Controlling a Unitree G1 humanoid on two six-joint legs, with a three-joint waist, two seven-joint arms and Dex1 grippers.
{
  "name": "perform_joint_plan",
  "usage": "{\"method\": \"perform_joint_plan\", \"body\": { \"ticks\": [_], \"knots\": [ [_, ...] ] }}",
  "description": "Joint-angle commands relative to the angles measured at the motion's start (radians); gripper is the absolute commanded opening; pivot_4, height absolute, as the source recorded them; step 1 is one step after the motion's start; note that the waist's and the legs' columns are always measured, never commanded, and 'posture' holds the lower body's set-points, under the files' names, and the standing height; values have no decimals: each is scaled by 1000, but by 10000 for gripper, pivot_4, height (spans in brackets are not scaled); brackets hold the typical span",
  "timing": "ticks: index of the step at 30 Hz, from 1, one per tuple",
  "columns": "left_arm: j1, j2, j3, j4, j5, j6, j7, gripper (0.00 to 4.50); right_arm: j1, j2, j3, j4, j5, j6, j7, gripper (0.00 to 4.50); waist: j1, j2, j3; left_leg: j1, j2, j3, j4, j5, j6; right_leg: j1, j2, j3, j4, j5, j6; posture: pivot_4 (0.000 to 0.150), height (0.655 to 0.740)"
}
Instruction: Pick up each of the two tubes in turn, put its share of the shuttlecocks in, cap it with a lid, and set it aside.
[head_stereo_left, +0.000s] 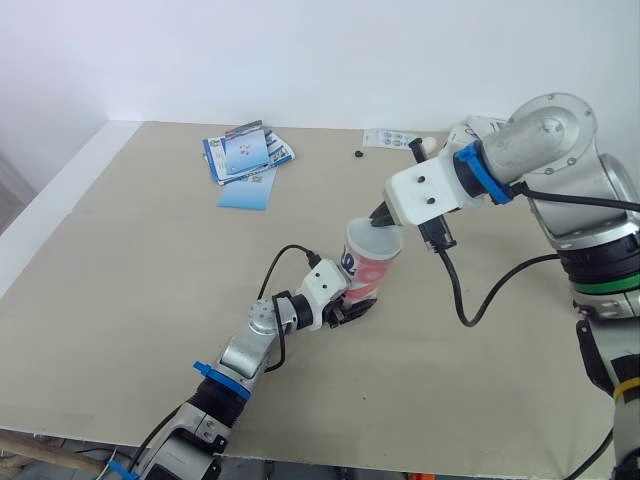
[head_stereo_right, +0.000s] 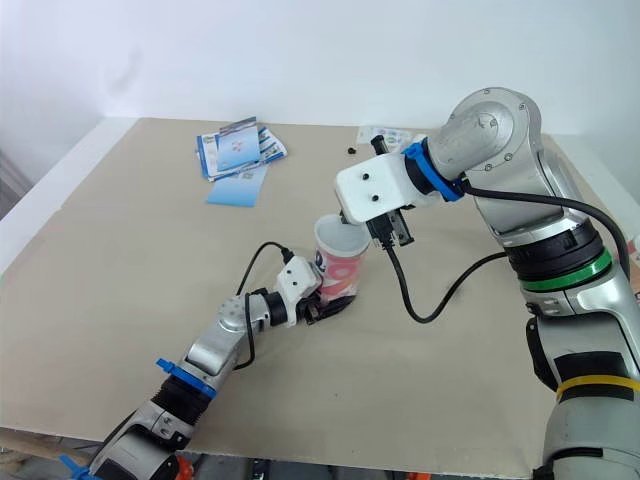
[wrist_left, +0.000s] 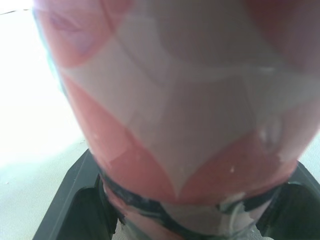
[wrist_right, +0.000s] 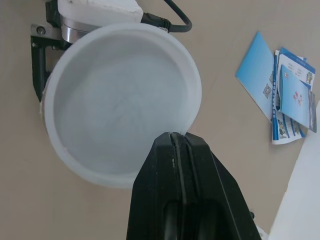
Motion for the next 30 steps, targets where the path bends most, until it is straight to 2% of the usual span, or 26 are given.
{"method": "perform_joint_plan", "body": {
  "ticks": [1,12,23,30],
  "knots": [
    [14,13,6,36,17,20,12,28077,10,-26,0,-27,-23,-10,26,1061,0,0,0,0,0,0,0,0,0,0,0,0,0,0,0,1500,7400],
    [15,10,2,33,15,24,12,28077,27,-13,9,-45,-56,-14,15,1061,0,0,0,2,0,0,0,0,0,2,0,0,0,0,0,1500,7400],
    [16,8,3,34,11,28,9,28077,-42,0,-63,-67,80,87,41,1061,0,0,0,2,0,-1,0,0,0,1,0,0,0,0,0,1500,7400],
    [17,3,6,38,9,26,9,28077,-96,-17,-66,-22,96,99,33,1061,0,0,0,2,0,-1,0,0,0,1,0,0,0,0,0,1500,7400]
  ]
}}
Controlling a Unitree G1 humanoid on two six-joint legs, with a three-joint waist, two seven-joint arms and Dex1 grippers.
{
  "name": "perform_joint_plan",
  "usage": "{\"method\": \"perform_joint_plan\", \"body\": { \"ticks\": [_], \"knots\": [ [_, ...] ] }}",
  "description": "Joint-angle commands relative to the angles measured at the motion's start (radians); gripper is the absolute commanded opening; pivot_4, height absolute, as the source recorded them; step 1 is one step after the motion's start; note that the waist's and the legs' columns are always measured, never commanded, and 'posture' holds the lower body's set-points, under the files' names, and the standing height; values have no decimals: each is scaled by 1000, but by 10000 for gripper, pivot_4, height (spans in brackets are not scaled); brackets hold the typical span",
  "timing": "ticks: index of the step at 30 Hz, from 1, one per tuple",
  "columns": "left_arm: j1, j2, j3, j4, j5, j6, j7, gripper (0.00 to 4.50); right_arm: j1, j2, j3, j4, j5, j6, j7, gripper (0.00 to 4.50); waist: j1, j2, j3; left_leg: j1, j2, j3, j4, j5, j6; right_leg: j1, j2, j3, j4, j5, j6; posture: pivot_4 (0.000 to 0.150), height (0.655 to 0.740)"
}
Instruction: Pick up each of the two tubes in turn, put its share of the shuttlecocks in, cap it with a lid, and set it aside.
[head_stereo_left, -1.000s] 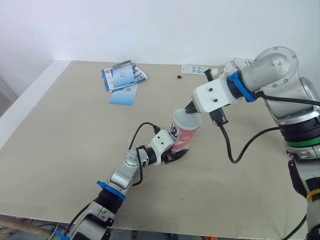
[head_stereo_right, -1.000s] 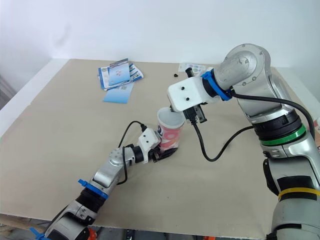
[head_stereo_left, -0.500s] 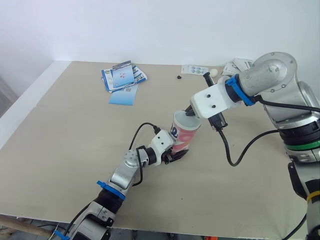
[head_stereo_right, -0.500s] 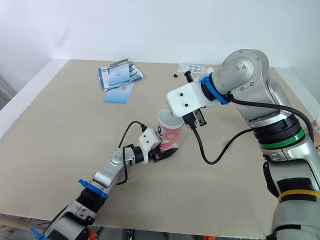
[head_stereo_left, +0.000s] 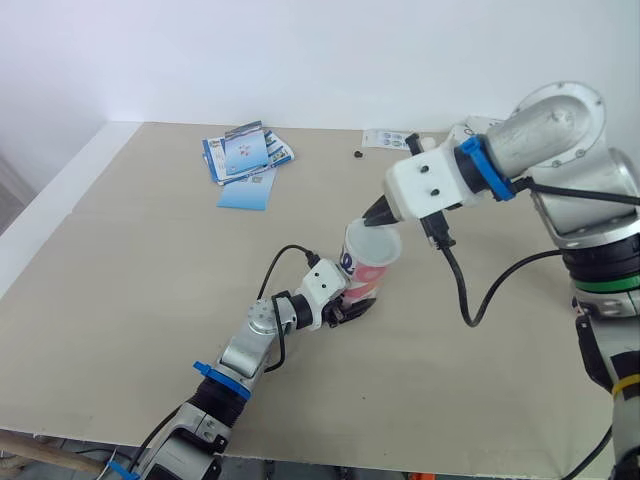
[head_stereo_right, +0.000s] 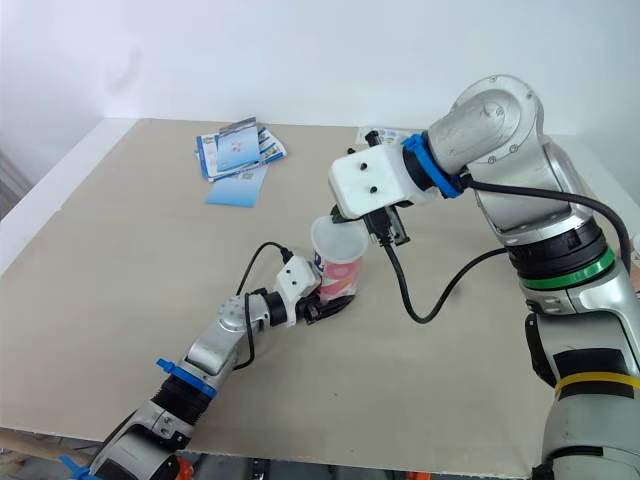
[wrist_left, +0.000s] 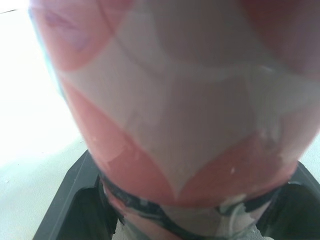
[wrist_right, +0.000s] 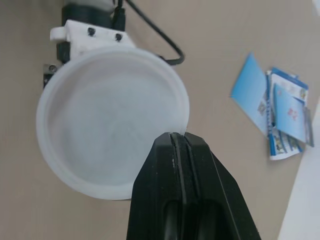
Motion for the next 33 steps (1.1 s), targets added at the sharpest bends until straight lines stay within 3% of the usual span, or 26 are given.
{"method": "perform_joint_plan", "body": {
  "ticks": [1,33],
  "knots": [
    [17,6,0,33,13,25,10,28077,-36,-19,-37,4,-1,-2,16,1061,0,0,0,0,0,0,0,0,0,0,0,0,0,0,0,1500,7400],
    [7,2,-5,46,20,17,7,28077,-84,53,58,82,-94,-85,48,1061,0,0,0,0,0,1,0,0,0,0,-1,0,0,0,0,1500,7400]
  ]
}}
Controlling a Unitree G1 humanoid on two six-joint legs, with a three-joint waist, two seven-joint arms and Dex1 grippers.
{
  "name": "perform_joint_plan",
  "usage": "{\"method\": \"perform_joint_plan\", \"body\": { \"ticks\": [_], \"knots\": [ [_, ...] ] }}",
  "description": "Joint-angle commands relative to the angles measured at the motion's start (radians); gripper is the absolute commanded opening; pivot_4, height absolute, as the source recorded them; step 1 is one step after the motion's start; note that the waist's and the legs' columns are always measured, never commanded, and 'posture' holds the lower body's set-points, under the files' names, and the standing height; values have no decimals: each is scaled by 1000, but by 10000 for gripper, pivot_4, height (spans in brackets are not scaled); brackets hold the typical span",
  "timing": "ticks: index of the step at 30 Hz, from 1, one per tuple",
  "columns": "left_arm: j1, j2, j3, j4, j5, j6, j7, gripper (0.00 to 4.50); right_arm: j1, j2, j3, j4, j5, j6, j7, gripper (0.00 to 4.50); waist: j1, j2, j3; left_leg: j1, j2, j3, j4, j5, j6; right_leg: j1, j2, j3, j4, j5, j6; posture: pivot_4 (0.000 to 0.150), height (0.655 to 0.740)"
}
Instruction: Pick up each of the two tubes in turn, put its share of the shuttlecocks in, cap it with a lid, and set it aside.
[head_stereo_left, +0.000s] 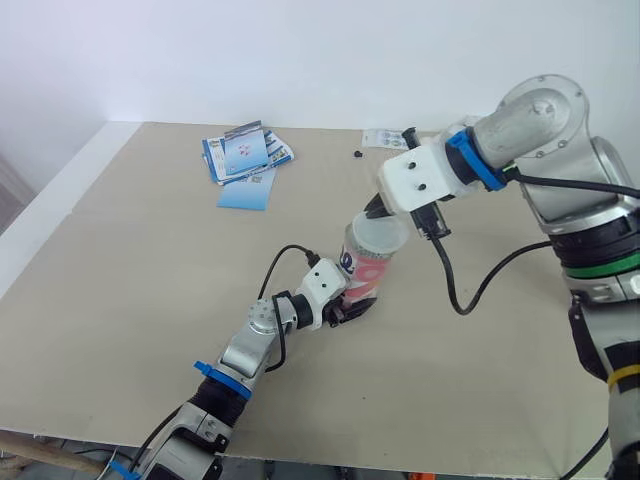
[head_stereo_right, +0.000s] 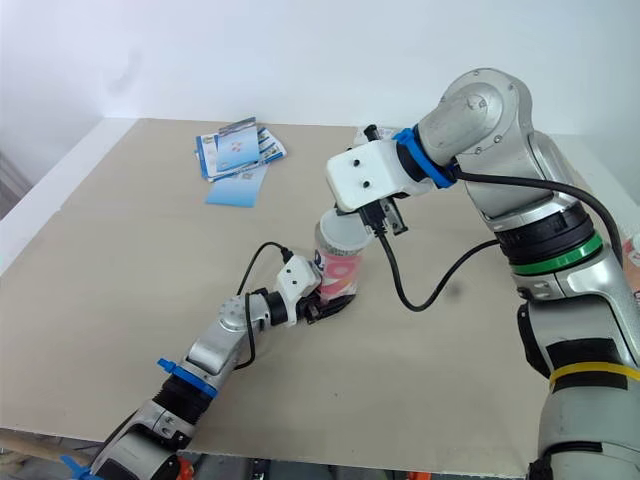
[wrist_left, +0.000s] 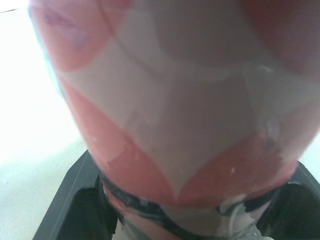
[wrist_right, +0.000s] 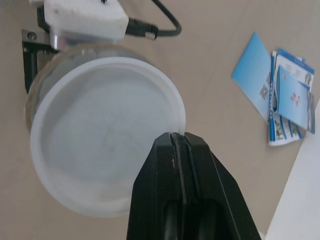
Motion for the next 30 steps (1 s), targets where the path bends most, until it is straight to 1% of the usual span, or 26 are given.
{"method": "perform_joint_plan", "body": {
  "ticks": [1,8,14,22,30],
  "knots": [
    [11,7,-7,37,20,20,7,28077,-43,3,-10,-25,1,3,44,1061,0,0,0,0,0,0,0,0,0,0,0,0,0,0,0,1500,7400],
    [13,4,-7,35,20,21,11,28077,-33,9,0,-37,-6,-11,49,1061,0,0,0,0,0,0,0,0,0,0,-1,0,0,0,0,1500,7400],
    [13,2,-7,36,18,24,10,28077,-54,-12,-20,-17,-9,-37,54,1061,0,0,0,0,0,0,0,0,0,0,-1,0,0,0,0,1500,7400],
    [9,-3,-8,44,14,22,1,28077,-130,-62,25,8,24,-74,59,1061,0,0,0,0,-1,0,0,0,0,0,-1,0,0,0,0,1500,7400],
    [12,-7,-3,45,11,18,0,28077,-147,-87,68,10,77,-48,59,1061,0,0,0,0,-1,1,-1,0,0,0,-3,-1,0,0,0,1500,7400]
  ]
}}
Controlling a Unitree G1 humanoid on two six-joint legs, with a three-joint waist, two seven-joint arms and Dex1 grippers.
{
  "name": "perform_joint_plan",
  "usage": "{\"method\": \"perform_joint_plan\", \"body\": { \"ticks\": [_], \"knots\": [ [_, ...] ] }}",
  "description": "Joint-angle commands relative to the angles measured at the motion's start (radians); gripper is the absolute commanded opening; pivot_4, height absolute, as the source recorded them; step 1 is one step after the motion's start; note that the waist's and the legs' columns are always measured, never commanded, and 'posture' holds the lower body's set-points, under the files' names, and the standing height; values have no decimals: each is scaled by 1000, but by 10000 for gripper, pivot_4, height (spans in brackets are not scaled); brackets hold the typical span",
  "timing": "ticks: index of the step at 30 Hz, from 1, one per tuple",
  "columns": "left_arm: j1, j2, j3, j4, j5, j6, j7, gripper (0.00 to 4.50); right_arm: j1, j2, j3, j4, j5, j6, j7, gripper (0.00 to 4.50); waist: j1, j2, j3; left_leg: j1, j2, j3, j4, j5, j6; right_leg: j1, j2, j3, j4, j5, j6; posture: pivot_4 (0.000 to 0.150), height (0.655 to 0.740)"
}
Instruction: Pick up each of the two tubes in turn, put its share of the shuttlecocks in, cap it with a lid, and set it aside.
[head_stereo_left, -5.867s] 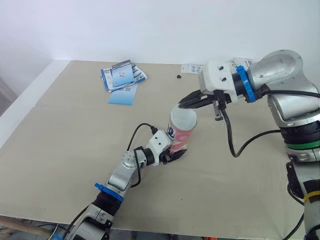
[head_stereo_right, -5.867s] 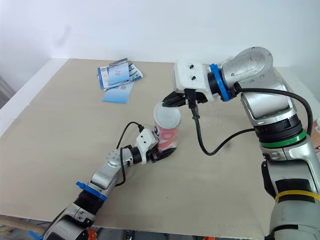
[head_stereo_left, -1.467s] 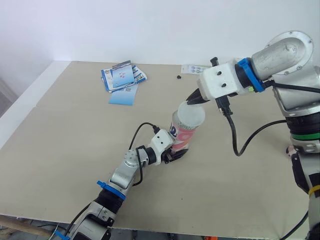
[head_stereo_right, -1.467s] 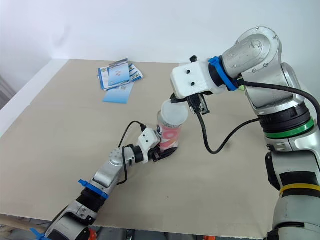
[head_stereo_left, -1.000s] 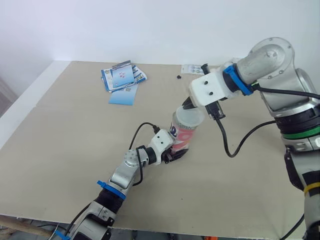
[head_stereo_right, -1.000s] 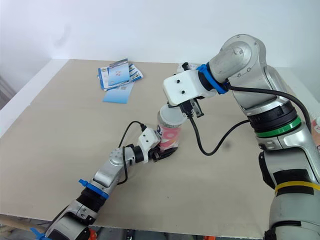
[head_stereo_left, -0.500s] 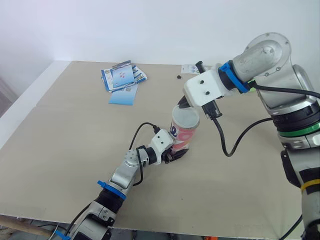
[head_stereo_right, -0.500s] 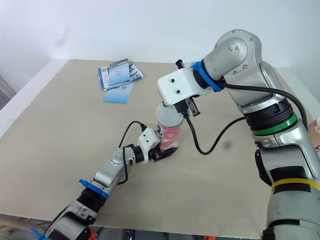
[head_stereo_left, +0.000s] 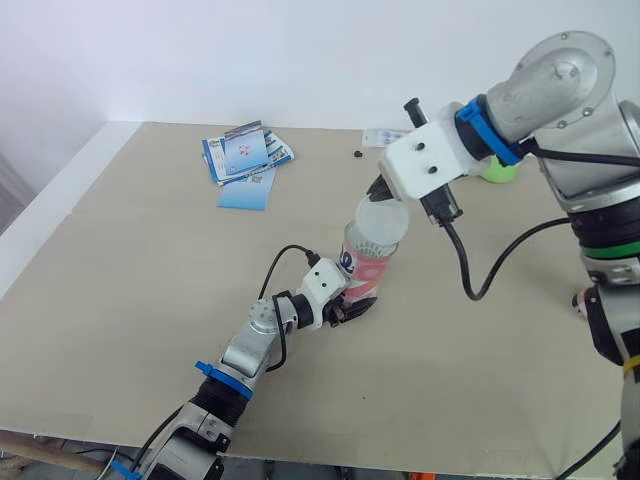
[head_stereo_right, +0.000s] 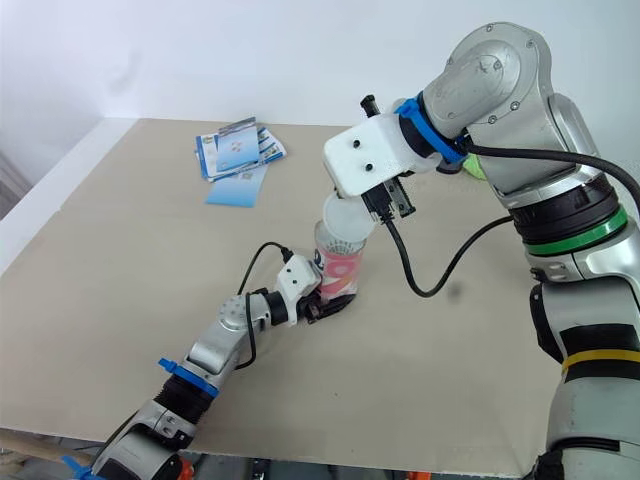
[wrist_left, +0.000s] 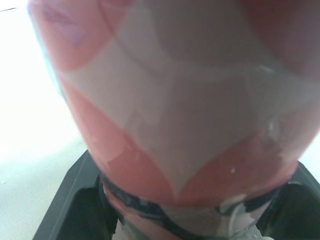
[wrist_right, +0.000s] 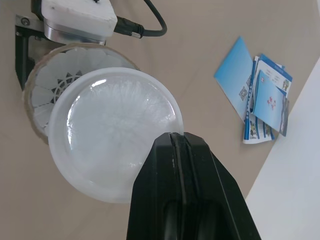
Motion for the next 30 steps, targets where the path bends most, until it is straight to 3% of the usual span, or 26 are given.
{"method": "perform_joint_plan", "body": {
  "ticks": [1,2,6,7,21,25,30],
  "knots": [
    [12,4,-5,38,12,18,4,28077,-38,-16,8,-12,28,8,45,1061,0,0,0,0,0,0,0,0,0,0,0,0,0,0,0,1500,7400],
    [12,4,-5,38,12,19,3,28077,-39,-18,12,-12,29,8,45,1061,0,0,0,0,0,0,0,0,0,0,0,0,0,0,0,1500,7400],
    [10,4,-5,39,12,15,5,44282,-34,-18,18,-18,35,15,45,0,0,0,0,0,0,0,0,0,0,0,0,0,0,0,0,1500,7400],
    [11,3,-5,39,12,15,7,44904,-32,-17,18,-20,36,16,45,0,0,0,0,0,0,0,0,0,0,0,0,0,0,0,0,1500,7400],
    [11,-1,-4,41,10,1,12,44904,-22,-6,17,-28,28,22,45,0,0,0,0,0,0,0,-1,0,0,-1,0,0,0,0,-1,1500,7400],
    [8,-4,-2,46,7,2,11,33154,-22,-6,18,-27,29,26,45,0,0,0,0,0,0,0,-1,0,0,-1,0,0,0,0,-1,1500,7400],
    [6,-5,-3,48,6,-1,6,33154,-22,-9,18,-33,31,37,45,0,0,0,0,0,0,0,-1,0,0,-1,0,0,0,0,-1,1500,7400]
  ]
}}
